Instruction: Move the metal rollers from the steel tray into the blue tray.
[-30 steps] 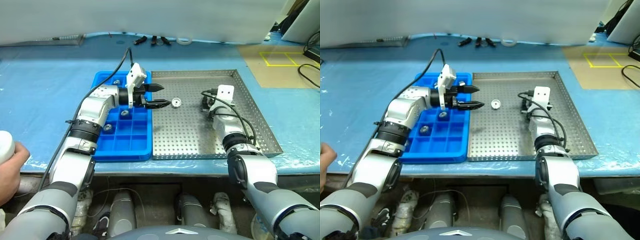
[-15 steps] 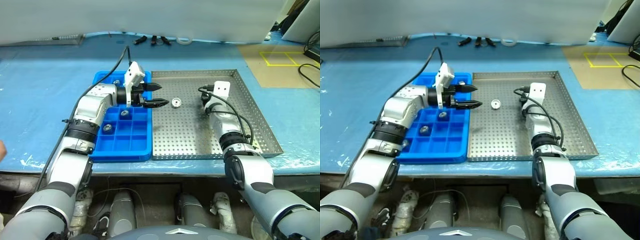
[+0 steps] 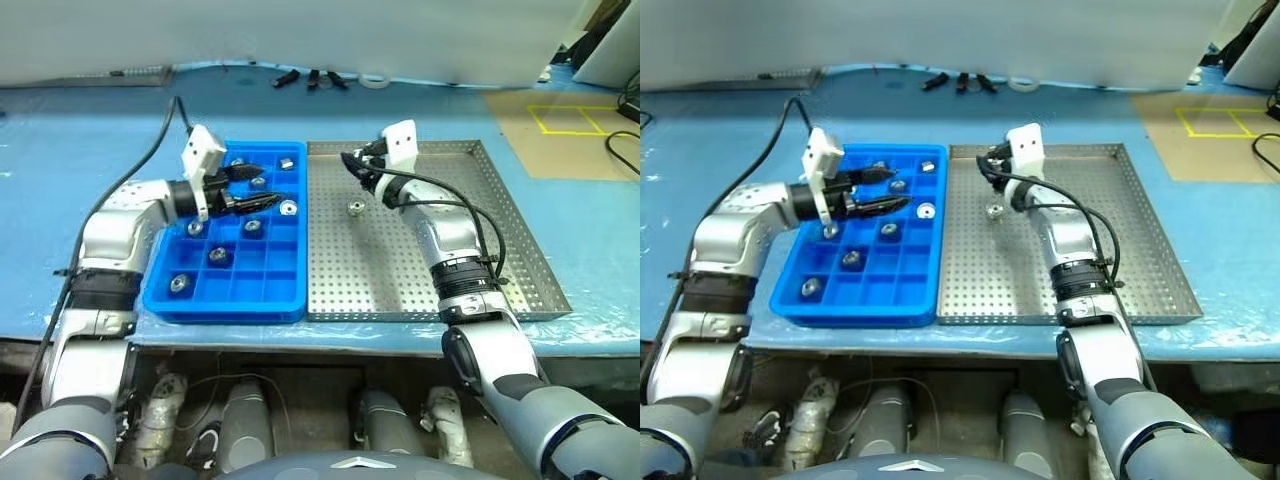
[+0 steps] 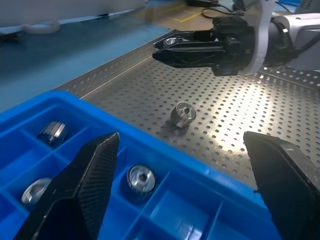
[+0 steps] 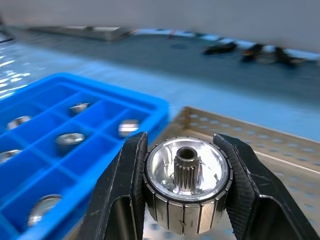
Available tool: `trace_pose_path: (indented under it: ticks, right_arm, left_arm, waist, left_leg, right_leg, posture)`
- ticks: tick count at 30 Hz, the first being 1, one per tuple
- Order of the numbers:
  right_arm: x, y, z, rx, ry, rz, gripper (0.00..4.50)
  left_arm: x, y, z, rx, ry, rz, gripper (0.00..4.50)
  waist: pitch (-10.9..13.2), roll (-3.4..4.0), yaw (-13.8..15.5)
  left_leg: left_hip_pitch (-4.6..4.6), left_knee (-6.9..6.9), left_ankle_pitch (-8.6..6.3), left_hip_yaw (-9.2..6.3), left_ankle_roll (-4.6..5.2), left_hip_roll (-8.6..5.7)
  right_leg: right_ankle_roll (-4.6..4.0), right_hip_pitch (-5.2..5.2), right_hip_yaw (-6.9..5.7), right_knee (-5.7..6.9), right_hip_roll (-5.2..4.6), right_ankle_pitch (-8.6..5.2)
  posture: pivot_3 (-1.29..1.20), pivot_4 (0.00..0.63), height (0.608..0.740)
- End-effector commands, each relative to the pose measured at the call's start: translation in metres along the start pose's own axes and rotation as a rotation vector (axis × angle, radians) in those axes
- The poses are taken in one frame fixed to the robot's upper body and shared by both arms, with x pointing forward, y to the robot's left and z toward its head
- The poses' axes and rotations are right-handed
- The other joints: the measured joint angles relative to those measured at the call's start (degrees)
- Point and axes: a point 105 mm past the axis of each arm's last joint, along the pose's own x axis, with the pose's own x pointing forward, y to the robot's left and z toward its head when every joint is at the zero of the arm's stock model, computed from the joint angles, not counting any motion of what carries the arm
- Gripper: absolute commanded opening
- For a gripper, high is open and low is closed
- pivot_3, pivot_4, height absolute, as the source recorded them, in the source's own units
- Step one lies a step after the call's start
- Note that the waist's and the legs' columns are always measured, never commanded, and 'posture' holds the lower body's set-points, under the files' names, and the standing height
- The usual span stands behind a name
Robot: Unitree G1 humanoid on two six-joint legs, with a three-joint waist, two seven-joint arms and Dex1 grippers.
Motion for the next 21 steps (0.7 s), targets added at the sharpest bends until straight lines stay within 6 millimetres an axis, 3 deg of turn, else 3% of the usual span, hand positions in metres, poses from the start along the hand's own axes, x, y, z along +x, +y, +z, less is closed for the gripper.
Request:
trace_pose_path:
  ticks: [1,9,14,21]
  right_arm:
    - [0.004,0.029,0.028,-0.033,-0.062,0.142,1.69]
    - [0.003,0.076,0.023,-0.016,-0.015,0.388,1.69]
    - [-0.010,0.106,0.004,-0.003,0.060,0.556,1.69]
    - [-0.025,0.123,-0.011,0.028,0.124,0.623,1.69]
  left_arm:
    - [-0.021,-0.006,0.010,0.024,-0.042,0.068,4.21]
    - [-0.060,-0.027,-0.013,-0.050,-0.012,0.221,4.21]
    - [-0.072,-0.040,-0.020,-0.083,0.008,0.261,4.21]
    - [-0.078,-0.050,-0.024,-0.108,0.040,0.262,4.21]
  waist:
    - [0.00,0.01,0.88]
    - [0.00,0.01,4.42]
    - [0.00,0.01,6.46]
    - [0.00,0.02,8.72]
  left_leg:
    - [-0.01,-0.08,0.04,0.00,-0.07,0.01]
    - [-0.28,-0.48,0.16,-0.19,-0.28,0.19]
    - [-0.44,-0.48,0.18,-0.24,-0.30,0.26]
    - [-0.49,-0.48,0.28,-0.29,-0.48,0.32]
  right_leg:
    - [-0.02,-0.04,0.00,-0.01,0.00,-0.01]
    - [-0.12,-0.14,-0.14,-0.31,0.14,-0.08]
    - [-0.09,-0.13,-0.20,-0.56,0.18,-0.06]
    - [-0.07,-0.17,-0.19,-0.57,0.21,-0.06]
  posture:
    - [0.23,0.150,0.740]
    - [0.39,0.150,0.740]
    - [0.45,0.150,0.740]
    - [0.46,0.150,0.740]
